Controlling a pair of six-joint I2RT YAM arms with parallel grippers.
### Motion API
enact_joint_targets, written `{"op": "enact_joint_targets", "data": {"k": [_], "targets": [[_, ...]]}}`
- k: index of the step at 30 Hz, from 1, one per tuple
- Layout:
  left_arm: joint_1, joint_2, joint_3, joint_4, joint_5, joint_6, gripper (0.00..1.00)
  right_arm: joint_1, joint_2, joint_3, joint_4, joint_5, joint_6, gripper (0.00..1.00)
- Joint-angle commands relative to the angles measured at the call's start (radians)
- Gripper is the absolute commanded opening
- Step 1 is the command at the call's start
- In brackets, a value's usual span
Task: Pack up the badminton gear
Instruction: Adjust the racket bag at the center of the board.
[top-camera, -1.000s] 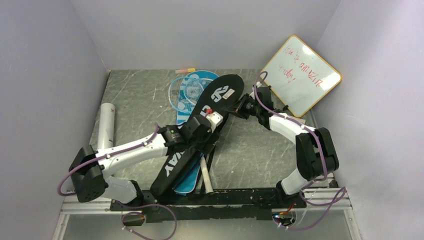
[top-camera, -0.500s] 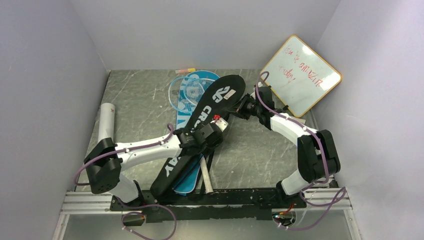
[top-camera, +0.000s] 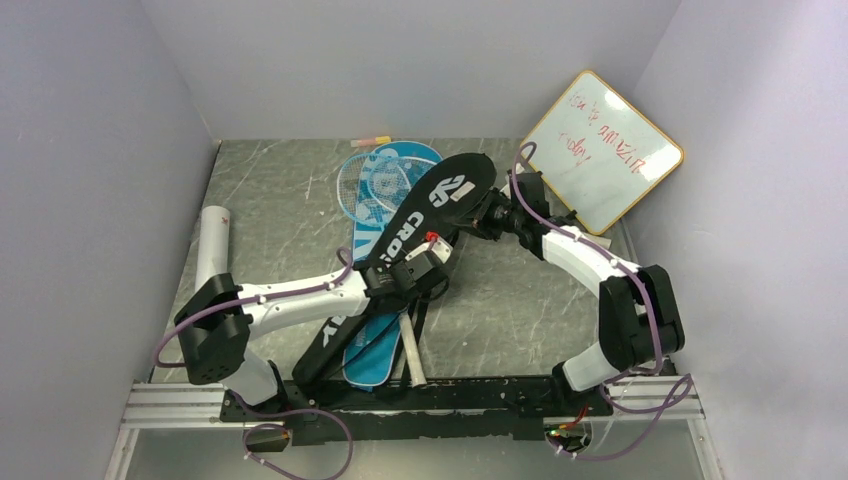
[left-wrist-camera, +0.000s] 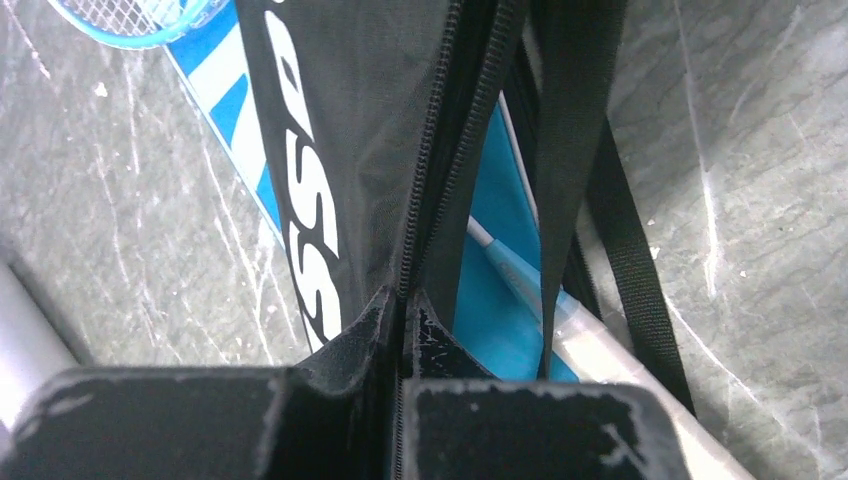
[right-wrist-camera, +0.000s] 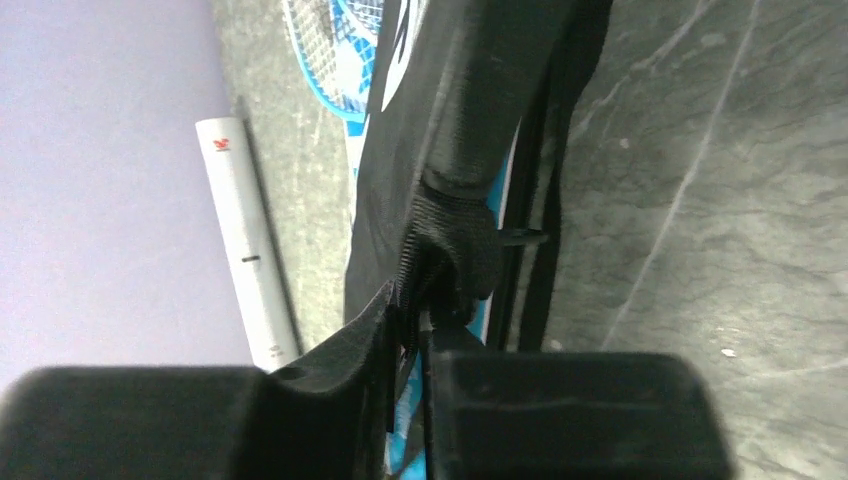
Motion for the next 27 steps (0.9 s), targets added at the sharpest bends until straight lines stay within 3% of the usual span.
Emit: {"op": "enact_joint_targets", "data": {"k": [1, 2, 3, 5, 9, 12, 18, 23, 27], "targets": [[0.003, -0.037, 0.051, -0.054, -0.077, 0.042, 0.05, -0.016, -0.054, 0.069, -0.092, 0.070, -0.100, 0.41], [0.004, -0.050, 0.053, -0.050, -0.067, 0.047, 0.05, -0.021, -0.059, 0.066, -0.106, 0.081, -0.130, 0.56], [0.004, -0.062, 0.058, -0.049, -0.051, 0.049, 0.05, -0.029, -0.070, 0.050, -0.105, 0.089, -0.153, 0.64], [0.005, -0.083, 0.067, -0.047, -0.030, 0.049, 0.05, -0.061, -0.113, 0.003, -0.072, 0.089, -0.184, 0.70], [0.011, -0.111, 0.083, -0.059, 0.005, 0.043, 0.05, -0.205, -0.185, -0.090, 0.001, 0.013, -0.200, 0.67], [0.020, -0.134, 0.079, -0.063, 0.048, 0.042, 0.05, -0.283, -0.207, -0.112, 0.000, -0.019, -0.230, 0.59], [0.057, -0.181, 0.090, -0.061, 0.139, 0.040, 0.05, -0.298, -0.232, -0.180, 0.072, -0.093, -0.285, 0.50], [0.105, -0.211, 0.094, -0.038, 0.235, 0.036, 0.05, -0.298, -0.221, -0.263, 0.138, -0.103, -0.289, 0.52], [0.128, -0.220, 0.081, -0.014, 0.291, 0.033, 0.05, -0.276, -0.205, -0.385, 0.399, -0.310, -0.161, 0.64]]}}
